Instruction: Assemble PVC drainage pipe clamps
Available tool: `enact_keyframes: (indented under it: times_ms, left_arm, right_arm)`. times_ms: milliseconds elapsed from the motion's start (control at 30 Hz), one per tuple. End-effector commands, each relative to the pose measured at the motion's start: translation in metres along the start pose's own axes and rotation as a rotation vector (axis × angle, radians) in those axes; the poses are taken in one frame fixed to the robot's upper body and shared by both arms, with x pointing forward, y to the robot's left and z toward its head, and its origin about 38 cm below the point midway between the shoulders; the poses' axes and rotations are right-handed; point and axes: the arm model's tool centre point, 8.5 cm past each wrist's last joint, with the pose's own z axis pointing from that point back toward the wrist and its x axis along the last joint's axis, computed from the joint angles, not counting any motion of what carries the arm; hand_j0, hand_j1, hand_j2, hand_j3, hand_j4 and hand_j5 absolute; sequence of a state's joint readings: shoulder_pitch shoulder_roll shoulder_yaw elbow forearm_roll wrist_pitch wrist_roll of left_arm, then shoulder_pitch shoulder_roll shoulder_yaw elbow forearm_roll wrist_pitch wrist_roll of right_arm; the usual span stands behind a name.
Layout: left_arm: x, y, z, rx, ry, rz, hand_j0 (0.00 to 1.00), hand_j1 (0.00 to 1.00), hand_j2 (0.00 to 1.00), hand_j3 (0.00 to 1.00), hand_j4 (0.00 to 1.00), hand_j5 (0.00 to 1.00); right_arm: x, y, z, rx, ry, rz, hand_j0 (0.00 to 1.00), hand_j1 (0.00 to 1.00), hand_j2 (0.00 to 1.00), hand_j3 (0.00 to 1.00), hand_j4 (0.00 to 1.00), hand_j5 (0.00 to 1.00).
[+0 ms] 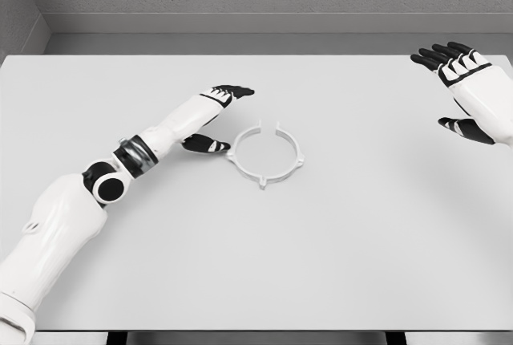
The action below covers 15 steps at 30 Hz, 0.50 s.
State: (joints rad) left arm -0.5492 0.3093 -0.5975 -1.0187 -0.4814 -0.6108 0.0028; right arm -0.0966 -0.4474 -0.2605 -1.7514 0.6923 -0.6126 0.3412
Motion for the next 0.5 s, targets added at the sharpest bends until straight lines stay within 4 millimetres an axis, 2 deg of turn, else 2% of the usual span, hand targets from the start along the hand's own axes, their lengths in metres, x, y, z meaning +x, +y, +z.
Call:
enact_keyframes:
  times_ms: [0,333,467]
  left_arm:
    - [0.001,0.001,-0.001,0.006,-0.003,0.005,1.00,1.00,1.00,1.00,1.00,1.00]
    - [0.004,0.000,0.000,0.013,-0.010,0.013,1.00,1.00,1.00,1.00,1.00,1.00]
    - [-0.007,0.020,0.006,0.067,0.020,0.011,1.00,1.00,1.00,1.00,1.00,1.00]
  right_arm:
    - [0.000,-0.001,0.000,-0.005,0.000,-0.005,1.00,1.00,1.00,1.00,1.00,1.00]
    - [0.000,-0.001,0.000,-0.005,0.000,-0.005,1.00,1.00,1.00,1.00,1.00,1.00]
    - [0.000,-0.001,0.000,-0.004,0.000,-0.005,1.00,1.00,1.00,1.00,1.00,1.00]
